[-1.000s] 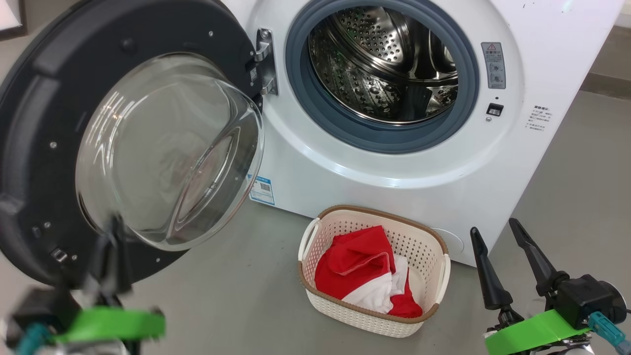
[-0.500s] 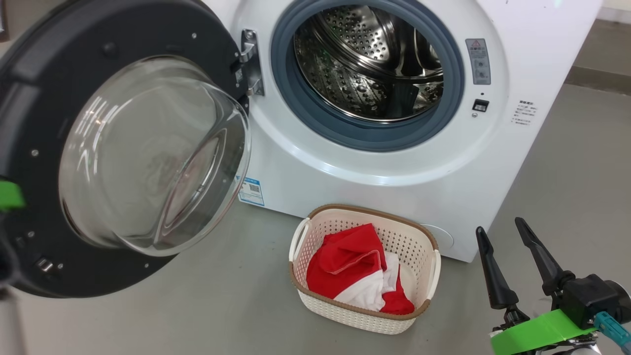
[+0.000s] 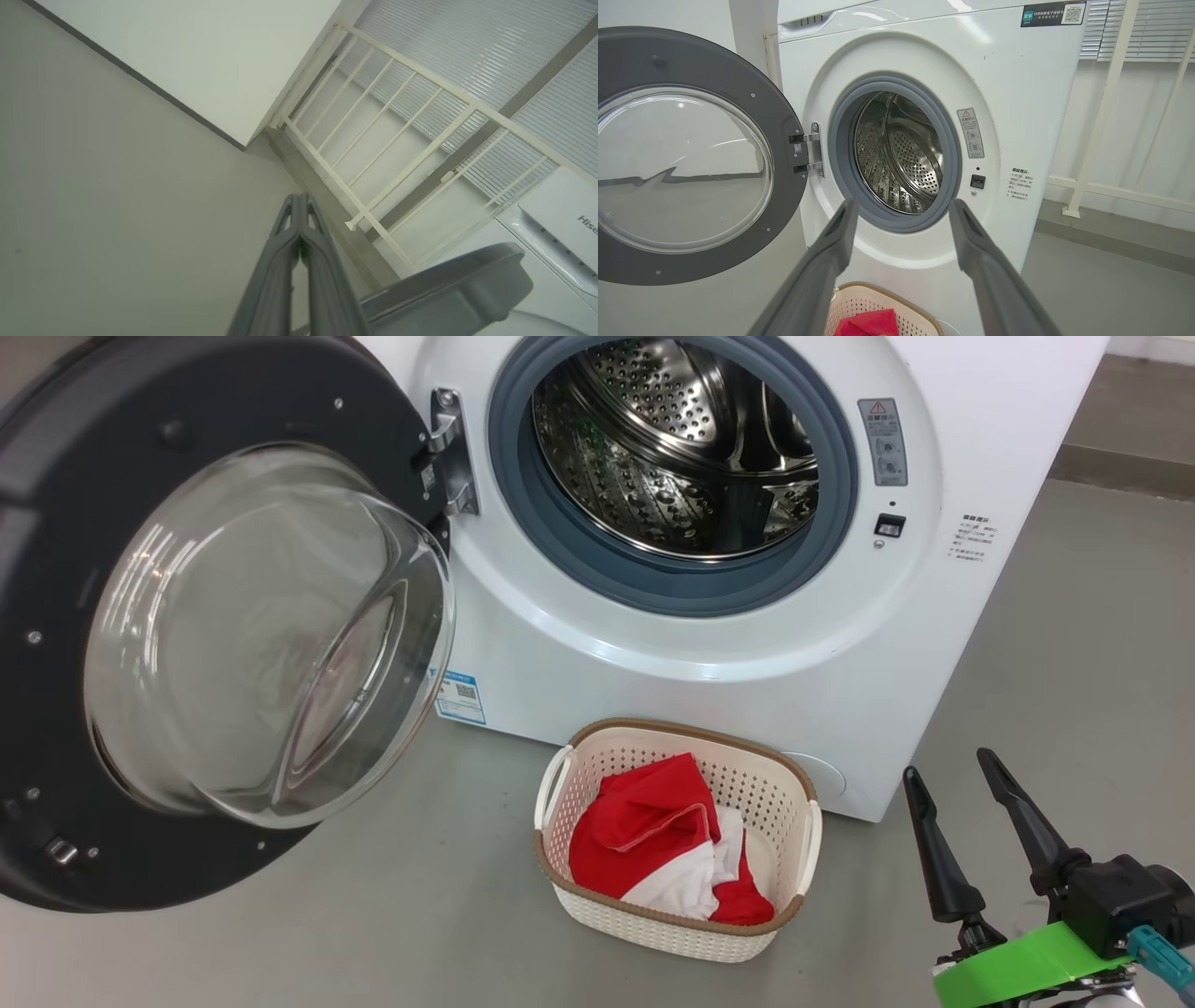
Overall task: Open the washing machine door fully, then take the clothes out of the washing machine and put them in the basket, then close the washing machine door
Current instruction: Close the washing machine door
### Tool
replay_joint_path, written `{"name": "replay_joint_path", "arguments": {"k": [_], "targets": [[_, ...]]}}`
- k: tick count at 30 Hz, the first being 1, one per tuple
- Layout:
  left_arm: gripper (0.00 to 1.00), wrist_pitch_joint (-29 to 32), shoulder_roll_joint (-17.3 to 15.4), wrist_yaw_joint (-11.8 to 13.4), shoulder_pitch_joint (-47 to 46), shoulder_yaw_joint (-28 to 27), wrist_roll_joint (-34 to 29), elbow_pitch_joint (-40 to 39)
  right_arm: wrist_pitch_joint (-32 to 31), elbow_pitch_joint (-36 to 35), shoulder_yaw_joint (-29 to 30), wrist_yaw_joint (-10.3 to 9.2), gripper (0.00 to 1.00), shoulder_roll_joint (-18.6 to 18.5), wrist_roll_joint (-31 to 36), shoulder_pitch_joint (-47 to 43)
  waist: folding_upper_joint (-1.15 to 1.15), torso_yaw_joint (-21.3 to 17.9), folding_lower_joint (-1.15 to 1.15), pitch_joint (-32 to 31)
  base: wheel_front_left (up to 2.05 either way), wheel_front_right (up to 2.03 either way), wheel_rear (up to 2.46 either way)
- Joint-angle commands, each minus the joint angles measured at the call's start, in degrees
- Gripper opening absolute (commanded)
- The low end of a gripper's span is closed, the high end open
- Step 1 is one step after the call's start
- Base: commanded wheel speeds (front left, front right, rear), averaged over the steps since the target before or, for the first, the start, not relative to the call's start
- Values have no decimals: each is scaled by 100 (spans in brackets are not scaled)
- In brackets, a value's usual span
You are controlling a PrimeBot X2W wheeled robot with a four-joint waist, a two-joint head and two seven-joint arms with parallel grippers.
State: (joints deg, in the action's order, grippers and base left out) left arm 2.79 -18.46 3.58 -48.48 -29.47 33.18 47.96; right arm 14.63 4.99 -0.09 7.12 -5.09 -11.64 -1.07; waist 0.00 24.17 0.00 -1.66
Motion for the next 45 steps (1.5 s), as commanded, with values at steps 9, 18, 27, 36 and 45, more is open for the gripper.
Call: {"name": "replay_joint_path", "arguments": {"k": [9,18,27,36,45], "targets": [[0,1172,-362,-204,-486,-637,982,815,37,-101,-195,36,100,-139,-116,74,0,-63,0,-2,0,0,0],[0,1969,-386,-638,-468,-584,1248,1042,37,-96,-226,36,100,-155,-165,31,0,-80,0,2,0,0,0],[0,2452,-254,-951,-236,-458,1409,857,37,-73,-238,36,100,-106,-168,28,0,-67,0,1,0,0,0],[0,3140,102,-1070,164,-479,1875,316,37,-50,-251,36,100,-90,-199,22,0,8,0,6,0,0,0],[0,3731,589,-1032,565,-685,2424,-470,37,-19,-234,36,100,-61,-230,15,0,57,0,11,0,0,0]]}}
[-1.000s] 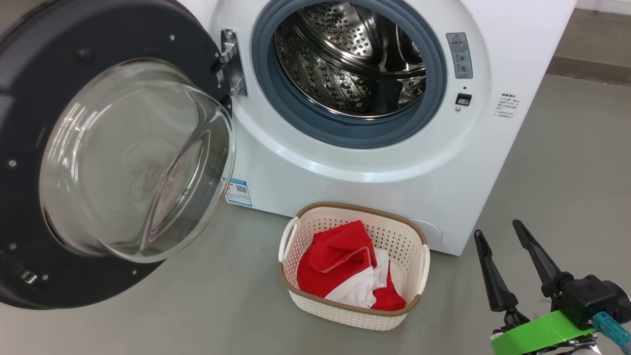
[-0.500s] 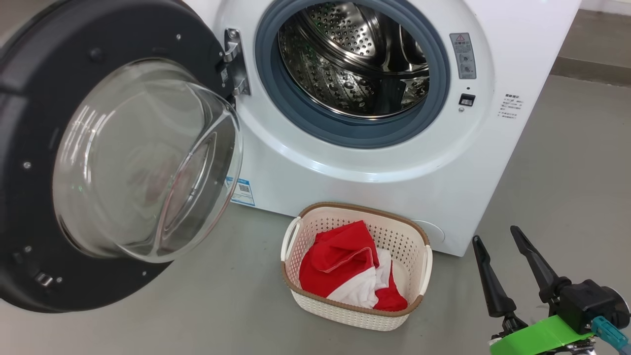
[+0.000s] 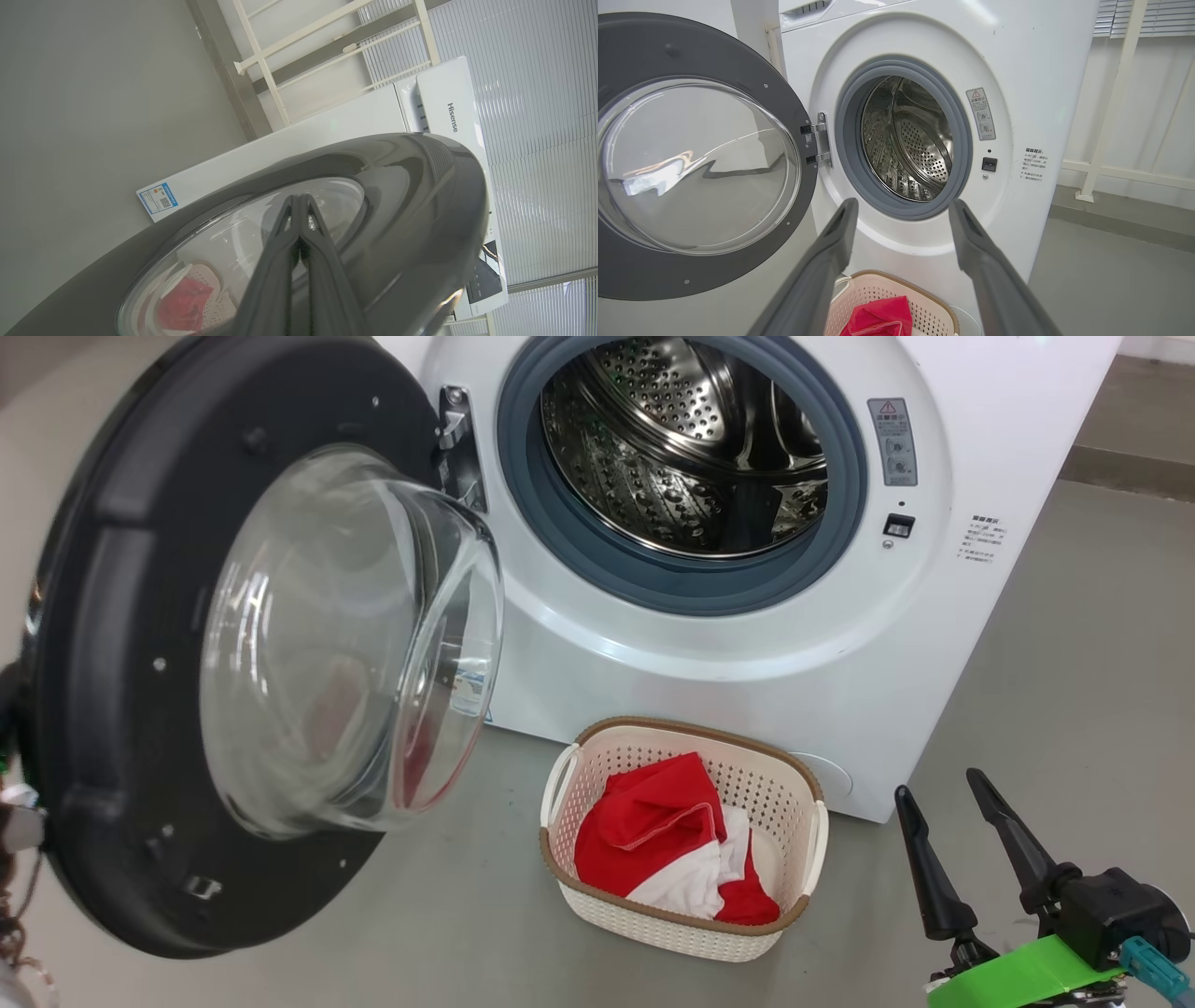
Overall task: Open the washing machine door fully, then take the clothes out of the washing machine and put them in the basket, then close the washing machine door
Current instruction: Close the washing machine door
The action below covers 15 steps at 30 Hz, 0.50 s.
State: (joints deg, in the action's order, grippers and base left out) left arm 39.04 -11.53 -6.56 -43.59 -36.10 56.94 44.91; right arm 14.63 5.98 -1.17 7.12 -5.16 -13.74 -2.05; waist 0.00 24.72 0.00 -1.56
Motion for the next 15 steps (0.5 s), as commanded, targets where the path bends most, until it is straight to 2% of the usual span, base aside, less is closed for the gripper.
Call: {"name": "replay_joint_path", "arguments": {"k": [1,8,15], "targets": [[0,176,-36,-3,122,-24,91,-276,37,-111,-122,36,100,-52,-22,113,0,6,0,2,0,0,0],[0,620,488,204,594,65,265,-1362,37,-92,-87,36,100,-29,-24,98,0,19,0,15,0,0,0],[0,1030,786,503,1123,349,415,-2488,37,-86,-81,36,100,-2,-13,123,0,0,0,70,0,0,0]]}}
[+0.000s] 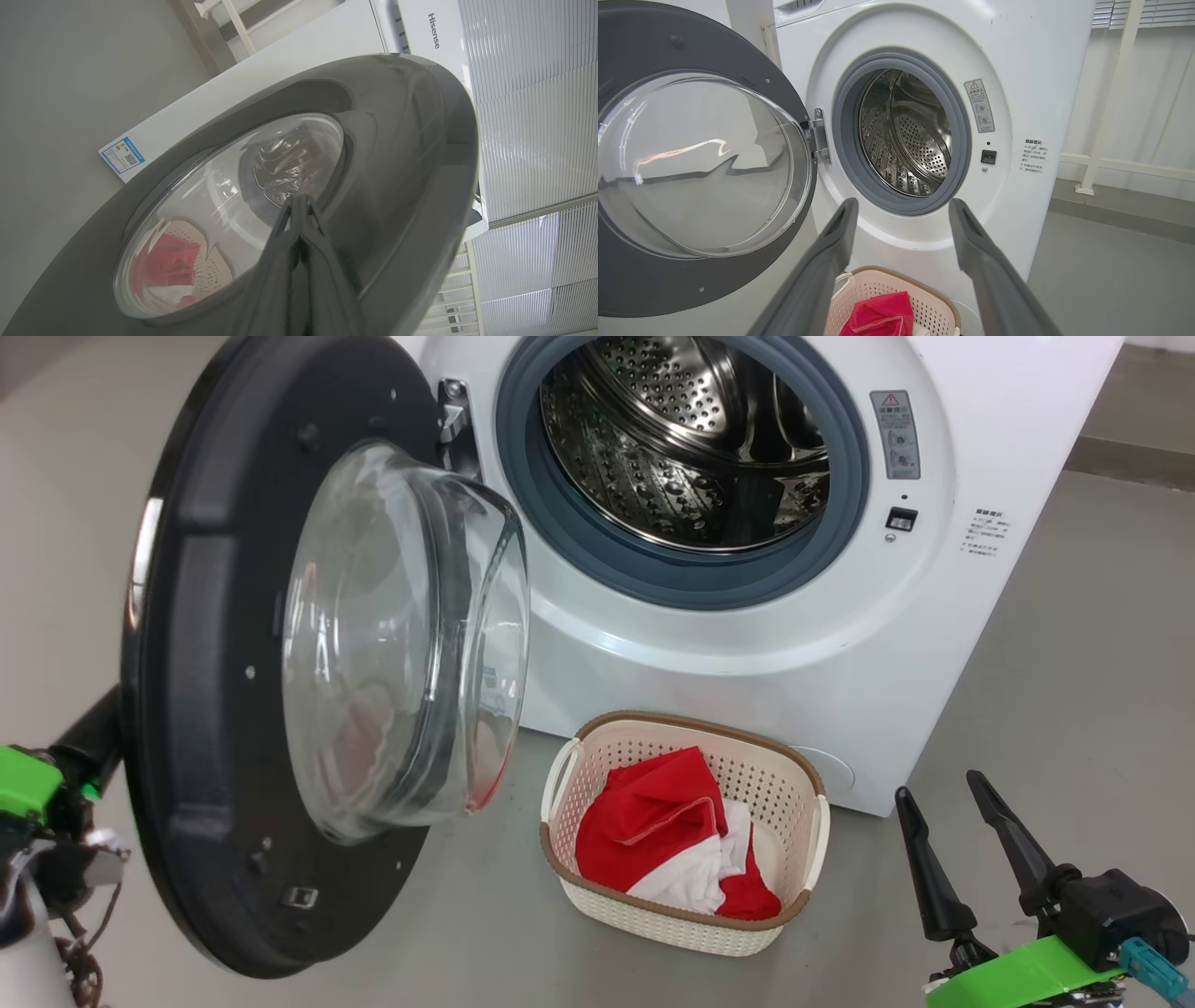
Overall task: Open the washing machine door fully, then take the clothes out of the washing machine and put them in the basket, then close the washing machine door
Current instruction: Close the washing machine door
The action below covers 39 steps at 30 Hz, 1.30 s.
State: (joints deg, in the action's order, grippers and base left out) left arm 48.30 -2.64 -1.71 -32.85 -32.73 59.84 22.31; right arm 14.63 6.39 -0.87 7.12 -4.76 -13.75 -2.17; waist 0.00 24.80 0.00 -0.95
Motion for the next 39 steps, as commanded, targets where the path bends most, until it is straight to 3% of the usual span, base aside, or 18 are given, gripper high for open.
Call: {"name": "replay_joint_path", "arguments": {"k": [1,8,22,39], "targets": [[0,141,-81,63,123,65,159,-364,37,-125,-113,36,100,-38,-11,145,0,-17,0,18,0,0,0],[0,233,-29,302,558,448,474,-1035,37,-126,-117,36,100,-14,-12,183,0,-114,0,52,0,0,0],[0,-230,-24,645,1408,1376,1313,-1865,37,-94,-100,36,100,12,-83,222,0,-495,0,91,0,0,0],[0,-547,-24,594,1639,1735,1610,-1927,37,-73,-153,36,100,-13,-109,216,0,-922,0,51,0,0,0]]}}
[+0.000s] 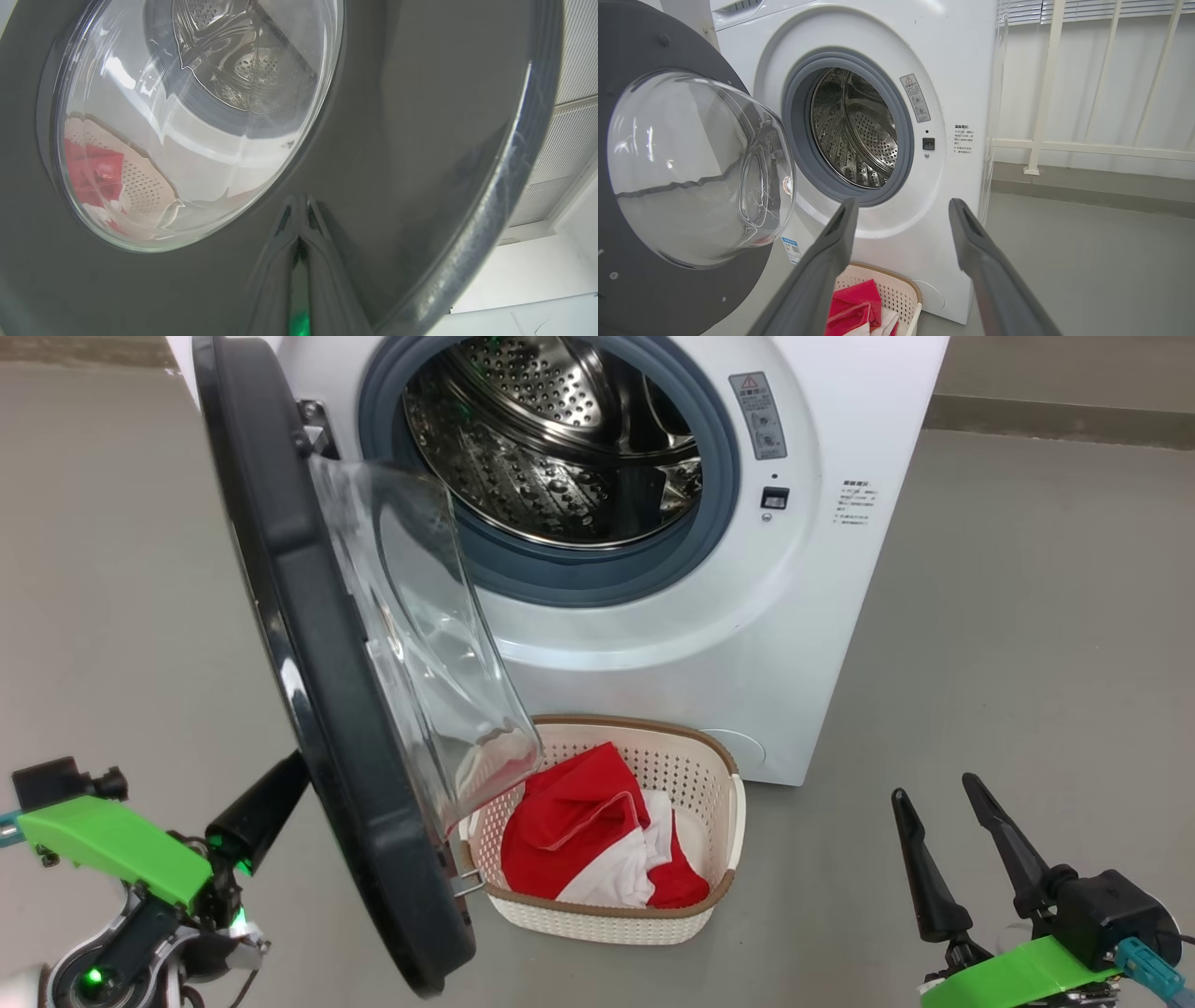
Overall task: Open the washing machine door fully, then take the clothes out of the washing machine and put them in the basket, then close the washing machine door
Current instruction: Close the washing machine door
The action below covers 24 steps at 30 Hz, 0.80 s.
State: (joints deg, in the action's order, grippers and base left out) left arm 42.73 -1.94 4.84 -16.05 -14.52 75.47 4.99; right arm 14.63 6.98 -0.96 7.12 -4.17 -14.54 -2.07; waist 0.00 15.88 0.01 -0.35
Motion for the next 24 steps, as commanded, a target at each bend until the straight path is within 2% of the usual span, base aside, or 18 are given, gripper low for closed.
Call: {"name": "replay_joint_path", "arguments": {"k": [1,13,20,21,23,24], "targets": [[0,0,-94,-69,-41,-79,51,-186,37,-132,-146,36,100,-72,-29,204,0,-43,-1,-12,0,0,0],[0,-113,-94,-150,17,88,136,-131,37,-132,-155,36,100,-57,-29,190,0,-107,-1,-51,0,0,0],[0,-492,-134,-331,74,60,-142,-184,37,-115,-187,36,100,-32,-30,178,0,-84,-1,-87,0,0,0],[12,-583,-162,-369,95,43,-231,-196,37,-115,-188,36,100,-29,-30,179,0,-83,-1,-90,0,0,0],[52,-834,-212,-474,146,4,-448,-225,37,-119,-188,36,100,-27,-31,180,0,-76,-1,-93,0,0,0],[94,-992,-208,-480,171,-63,-511,-218,37,-121,-187,36,100,-26,-31,181,0,-74,-1,-94,0,0,0]]}}
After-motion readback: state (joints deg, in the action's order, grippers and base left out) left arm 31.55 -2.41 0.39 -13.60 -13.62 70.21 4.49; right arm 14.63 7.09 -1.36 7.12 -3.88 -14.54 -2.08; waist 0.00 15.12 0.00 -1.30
